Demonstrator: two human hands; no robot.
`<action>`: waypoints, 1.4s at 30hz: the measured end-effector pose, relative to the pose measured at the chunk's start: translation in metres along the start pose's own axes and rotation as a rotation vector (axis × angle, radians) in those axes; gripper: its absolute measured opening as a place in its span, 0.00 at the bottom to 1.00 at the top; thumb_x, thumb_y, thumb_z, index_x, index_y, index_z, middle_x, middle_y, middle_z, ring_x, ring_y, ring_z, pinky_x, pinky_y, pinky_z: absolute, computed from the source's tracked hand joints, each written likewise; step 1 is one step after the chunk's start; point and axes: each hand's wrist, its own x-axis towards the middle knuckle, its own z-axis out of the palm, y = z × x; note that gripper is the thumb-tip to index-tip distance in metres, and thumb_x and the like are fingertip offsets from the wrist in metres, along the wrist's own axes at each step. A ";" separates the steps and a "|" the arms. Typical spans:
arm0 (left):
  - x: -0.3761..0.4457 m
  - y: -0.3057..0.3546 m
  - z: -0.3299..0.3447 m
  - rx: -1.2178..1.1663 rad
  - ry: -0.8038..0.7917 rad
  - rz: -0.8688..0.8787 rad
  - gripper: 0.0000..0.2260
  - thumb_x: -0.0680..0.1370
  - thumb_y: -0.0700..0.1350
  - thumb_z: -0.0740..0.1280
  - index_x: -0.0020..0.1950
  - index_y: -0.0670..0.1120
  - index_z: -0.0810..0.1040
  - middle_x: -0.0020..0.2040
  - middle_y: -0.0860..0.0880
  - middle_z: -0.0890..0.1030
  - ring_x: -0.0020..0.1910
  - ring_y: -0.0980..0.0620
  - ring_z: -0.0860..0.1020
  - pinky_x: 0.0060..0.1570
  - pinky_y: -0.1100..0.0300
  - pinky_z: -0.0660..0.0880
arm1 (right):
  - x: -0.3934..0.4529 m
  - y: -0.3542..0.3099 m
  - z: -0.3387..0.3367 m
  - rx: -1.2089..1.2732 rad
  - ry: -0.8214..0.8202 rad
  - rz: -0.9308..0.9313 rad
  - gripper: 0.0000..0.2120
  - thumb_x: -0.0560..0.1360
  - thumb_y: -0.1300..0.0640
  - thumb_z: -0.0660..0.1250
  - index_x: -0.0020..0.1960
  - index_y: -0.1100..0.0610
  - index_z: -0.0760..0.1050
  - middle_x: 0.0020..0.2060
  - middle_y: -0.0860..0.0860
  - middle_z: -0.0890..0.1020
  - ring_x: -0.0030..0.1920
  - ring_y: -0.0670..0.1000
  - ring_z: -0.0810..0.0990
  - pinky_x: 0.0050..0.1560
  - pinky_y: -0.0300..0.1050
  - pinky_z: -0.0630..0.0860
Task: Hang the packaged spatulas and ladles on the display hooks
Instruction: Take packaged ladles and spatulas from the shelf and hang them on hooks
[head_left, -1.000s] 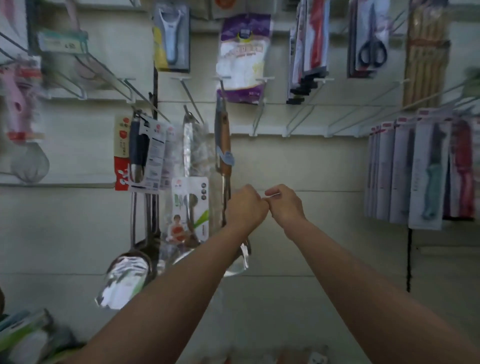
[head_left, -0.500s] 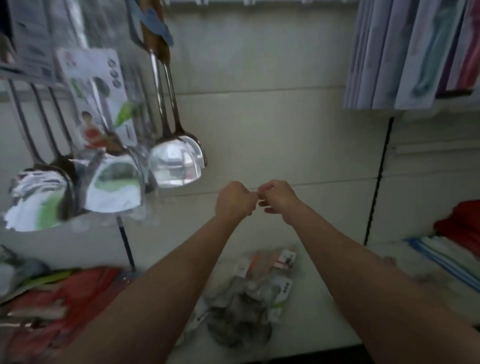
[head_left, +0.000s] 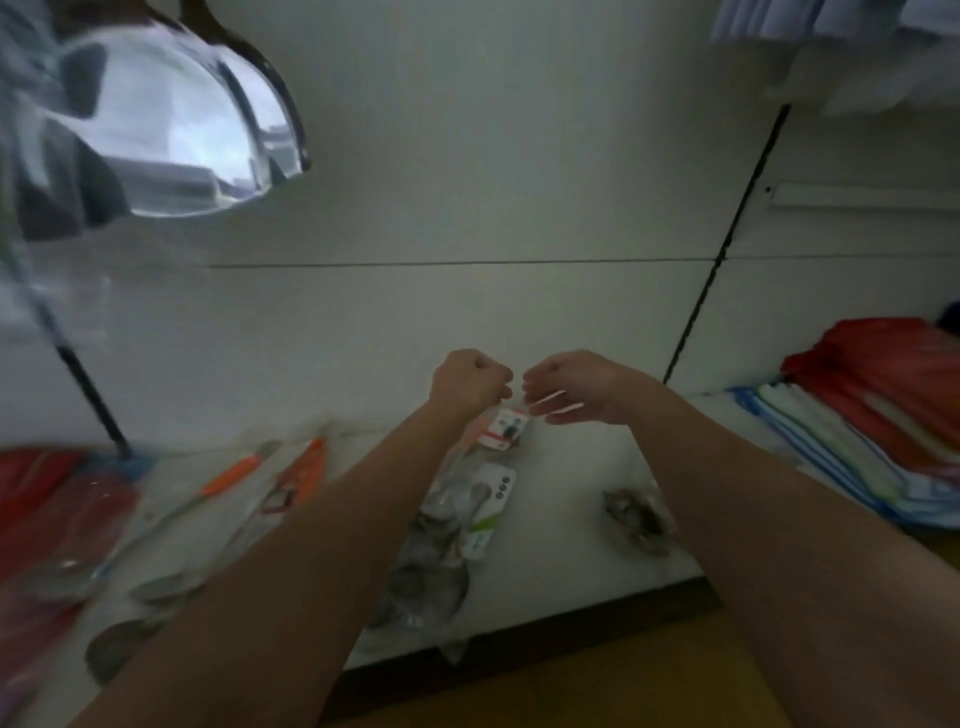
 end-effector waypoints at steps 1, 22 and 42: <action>0.006 -0.004 0.010 0.000 -0.040 -0.006 0.08 0.75 0.40 0.66 0.35 0.45 0.75 0.37 0.46 0.80 0.41 0.48 0.78 0.48 0.56 0.76 | 0.003 0.008 -0.005 0.008 -0.006 0.026 0.06 0.77 0.63 0.64 0.54 0.61 0.75 0.43 0.54 0.80 0.40 0.50 0.80 0.45 0.44 0.78; 0.012 -0.088 0.198 0.272 -0.403 -0.361 0.28 0.77 0.50 0.65 0.70 0.40 0.58 0.67 0.38 0.66 0.62 0.40 0.71 0.57 0.49 0.75 | -0.004 0.163 -0.068 -0.352 0.229 0.308 0.19 0.74 0.57 0.68 0.64 0.55 0.72 0.61 0.54 0.74 0.65 0.56 0.71 0.59 0.46 0.70; 0.053 -0.133 0.134 0.079 -0.304 -0.324 0.05 0.71 0.36 0.66 0.45 0.43 0.76 0.50 0.38 0.80 0.45 0.40 0.80 0.49 0.46 0.79 | 0.031 0.136 -0.025 -0.104 -0.074 0.482 0.06 0.76 0.56 0.63 0.51 0.54 0.75 0.50 0.48 0.76 0.51 0.49 0.76 0.61 0.65 0.71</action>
